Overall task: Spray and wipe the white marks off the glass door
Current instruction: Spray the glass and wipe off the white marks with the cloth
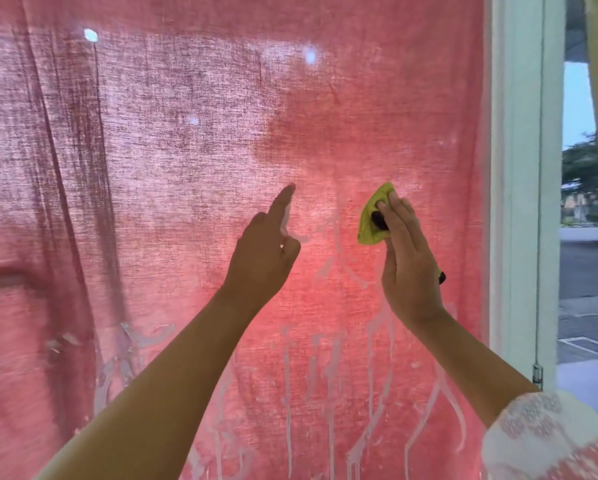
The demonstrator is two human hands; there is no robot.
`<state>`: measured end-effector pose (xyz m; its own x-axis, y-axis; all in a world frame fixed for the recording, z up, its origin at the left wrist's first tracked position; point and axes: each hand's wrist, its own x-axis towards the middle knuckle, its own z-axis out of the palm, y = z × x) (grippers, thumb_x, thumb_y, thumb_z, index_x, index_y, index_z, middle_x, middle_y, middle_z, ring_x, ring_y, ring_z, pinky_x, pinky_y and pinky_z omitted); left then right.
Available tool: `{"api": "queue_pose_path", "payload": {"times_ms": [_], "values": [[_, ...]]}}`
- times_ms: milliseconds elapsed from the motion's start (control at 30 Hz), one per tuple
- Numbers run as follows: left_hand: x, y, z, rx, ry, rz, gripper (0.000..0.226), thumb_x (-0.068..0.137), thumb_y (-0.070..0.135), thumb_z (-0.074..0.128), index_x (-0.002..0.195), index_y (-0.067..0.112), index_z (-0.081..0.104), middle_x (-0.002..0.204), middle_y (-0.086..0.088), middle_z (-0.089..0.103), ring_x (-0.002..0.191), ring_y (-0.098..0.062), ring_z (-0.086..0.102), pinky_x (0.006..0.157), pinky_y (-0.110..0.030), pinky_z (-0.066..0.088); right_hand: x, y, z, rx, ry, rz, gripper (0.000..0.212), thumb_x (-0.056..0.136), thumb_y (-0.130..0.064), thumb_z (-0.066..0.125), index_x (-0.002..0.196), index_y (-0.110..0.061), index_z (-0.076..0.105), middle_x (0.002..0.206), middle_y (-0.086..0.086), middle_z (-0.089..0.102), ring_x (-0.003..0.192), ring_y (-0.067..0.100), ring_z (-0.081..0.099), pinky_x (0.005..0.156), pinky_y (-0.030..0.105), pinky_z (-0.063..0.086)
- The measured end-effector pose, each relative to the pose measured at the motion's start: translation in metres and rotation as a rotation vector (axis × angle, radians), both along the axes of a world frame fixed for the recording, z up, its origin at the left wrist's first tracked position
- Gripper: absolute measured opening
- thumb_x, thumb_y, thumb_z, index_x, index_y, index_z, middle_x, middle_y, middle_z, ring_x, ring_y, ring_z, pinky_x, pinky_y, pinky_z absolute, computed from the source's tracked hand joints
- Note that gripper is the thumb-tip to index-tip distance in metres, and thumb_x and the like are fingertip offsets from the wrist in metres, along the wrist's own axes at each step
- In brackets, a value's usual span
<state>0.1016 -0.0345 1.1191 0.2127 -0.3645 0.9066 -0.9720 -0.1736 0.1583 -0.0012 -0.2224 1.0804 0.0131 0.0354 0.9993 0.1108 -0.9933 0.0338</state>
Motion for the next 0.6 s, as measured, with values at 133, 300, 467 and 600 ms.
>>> {"api": "queue_pose_path", "payload": {"times_ms": [133, 300, 467, 600], "values": [[0.001, 0.006, 0.0, 0.005, 0.001, -0.009, 0.054, 0.088, 0.009, 0.049, 0.138, 0.026, 0.036, 0.07, 0.002, 0.051, 0.056, -0.007, 0.043, 0.05, -0.024, 0.025, 0.006, -0.005, 0.013, 0.086, -0.053, -0.007, 0.041, 0.099, -0.003, 0.033, 0.139, 0.001, 0.042, 0.147, 0.017, 0.039, 0.141, 0.031, 0.029, 0.115, 0.037, 0.03], [0.012, 0.022, -0.014, -0.067, 0.029, -0.018, 0.057, 0.088, 0.009, 0.05, 0.14, 0.028, 0.035, 0.073, 0.008, 0.05, 0.055, -0.006, 0.043, 0.05, -0.024, 0.026, 0.025, 0.0, 0.045, 0.137, -0.035, 0.033, 0.042, 0.1, -0.003, 0.034, 0.141, 0.0, 0.038, 0.149, 0.021, 0.034, 0.14, 0.037, 0.029, 0.113, 0.047, 0.032], [0.022, 0.031, -0.018, -0.099, 0.044, -0.029, 0.065, 0.093, 0.012, 0.047, 0.15, 0.033, 0.022, 0.068, 0.003, 0.049, 0.049, -0.007, 0.041, 0.048, -0.022, 0.028, 0.059, 0.031, 0.035, -0.053, 0.116, -0.153, 0.053, 0.096, 0.004, 0.039, 0.146, -0.008, 0.03, 0.156, 0.016, 0.02, 0.145, 0.033, 0.011, 0.118, 0.05, 0.013], [0.026, 0.039, -0.02, -0.136, 0.091, -0.094, 0.063, 0.097, 0.016, 0.046, 0.151, 0.027, 0.014, 0.058, -0.001, 0.046, 0.042, -0.015, 0.043, 0.04, -0.022, 0.032, 0.053, 0.019, -0.011, -0.314, 0.216, -0.207, 0.054, 0.096, 0.001, 0.049, 0.147, -0.01, 0.033, 0.155, 0.01, 0.023, 0.146, 0.026, 0.013, 0.119, 0.049, 0.013]]}}
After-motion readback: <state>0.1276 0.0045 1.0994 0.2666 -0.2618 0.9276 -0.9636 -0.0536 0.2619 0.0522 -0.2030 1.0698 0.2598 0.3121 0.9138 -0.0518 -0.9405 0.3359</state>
